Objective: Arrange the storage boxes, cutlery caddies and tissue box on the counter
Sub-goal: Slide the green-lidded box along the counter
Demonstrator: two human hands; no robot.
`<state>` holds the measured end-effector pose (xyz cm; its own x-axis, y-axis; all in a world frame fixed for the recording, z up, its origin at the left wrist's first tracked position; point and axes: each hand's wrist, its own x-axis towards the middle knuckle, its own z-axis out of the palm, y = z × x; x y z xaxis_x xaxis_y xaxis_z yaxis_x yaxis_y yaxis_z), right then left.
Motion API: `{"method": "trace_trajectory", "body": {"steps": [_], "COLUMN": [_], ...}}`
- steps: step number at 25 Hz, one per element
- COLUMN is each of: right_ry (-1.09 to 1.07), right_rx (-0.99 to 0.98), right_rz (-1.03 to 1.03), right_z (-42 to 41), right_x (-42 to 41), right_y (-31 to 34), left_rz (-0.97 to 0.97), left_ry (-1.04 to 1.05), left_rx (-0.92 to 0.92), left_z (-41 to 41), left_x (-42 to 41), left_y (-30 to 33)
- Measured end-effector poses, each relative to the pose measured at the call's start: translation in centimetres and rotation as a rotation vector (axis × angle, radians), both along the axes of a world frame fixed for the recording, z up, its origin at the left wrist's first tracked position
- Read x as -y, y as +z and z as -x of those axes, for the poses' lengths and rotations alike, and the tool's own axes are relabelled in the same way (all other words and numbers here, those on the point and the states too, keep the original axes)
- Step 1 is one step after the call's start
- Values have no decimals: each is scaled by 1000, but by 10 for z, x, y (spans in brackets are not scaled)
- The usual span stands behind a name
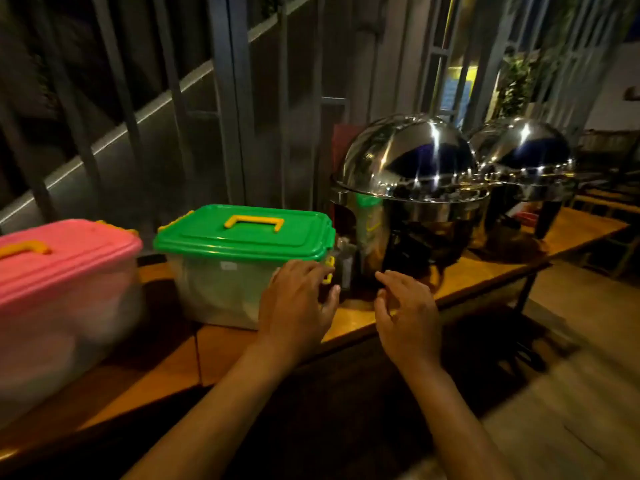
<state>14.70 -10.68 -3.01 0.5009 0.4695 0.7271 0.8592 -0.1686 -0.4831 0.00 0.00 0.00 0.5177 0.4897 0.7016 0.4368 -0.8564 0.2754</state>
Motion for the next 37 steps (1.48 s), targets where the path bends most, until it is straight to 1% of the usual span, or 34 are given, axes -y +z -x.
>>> {"method": "trace_trajectory", "body": {"steps": [1,3,6,8,10,13,15,17,19,22,24,26,29,31,33,34,36,37], "right_ry": [15,35,94,127,172,294,350,423,530,673,680,658,582,538,507,491,472,476], "right_rx": [-15,-34,-55,-93,-145,-237,-309,-360,-358,-386,-428,-456,-443,-410,-374,-360,-320,-300], "right_rz": [-12,10,36,13,-9,-81,-90,-25,90,129,102,80,52,29,-1,-2,-18,-35], "right_z": [-3,-11,-32,-49,-61,-76,-83,-87,-83,-69,-67,-67,-51,-25,7,22,40,44], "right_x": [-14,-40,-78,-102,-126,-158,-176,-195,-209,-215,-209,-202,-188,-178,-168,-163,-156,-155], "right_y": [1,3,4,8,13,18,22,29,32,23,16,17,24,22,14,10,3,1], "left_rz": [-29,-58,13,-11,-45,-57,-44,-12,28,82,148,167,165,189,277,369,593,656], "left_ry": [17,146,295,387,443,442,397,333,288,321,351,353,302,309,311,277,206,213], "left_rx": [-3,-32,-195,-258,-226,-208,-185,-143,-92,-17,6,28,44,71,162,266,562,666], "left_z": [-4,-18,-42,-55,-60,-52,-37,-17,4,22,23,21,36,60,84,91,90,87], "left_x": [-15,-39,-62,-69,-72,-70,-67,-65,-65,-64,-64,-67,-77,-82,-84,-84,-88,-91], "left_y": [1,3,0,-5,-4,-6,-7,-6,-6,-10,-10,-8,-2,-4,-10,-13,-14,-13]}}
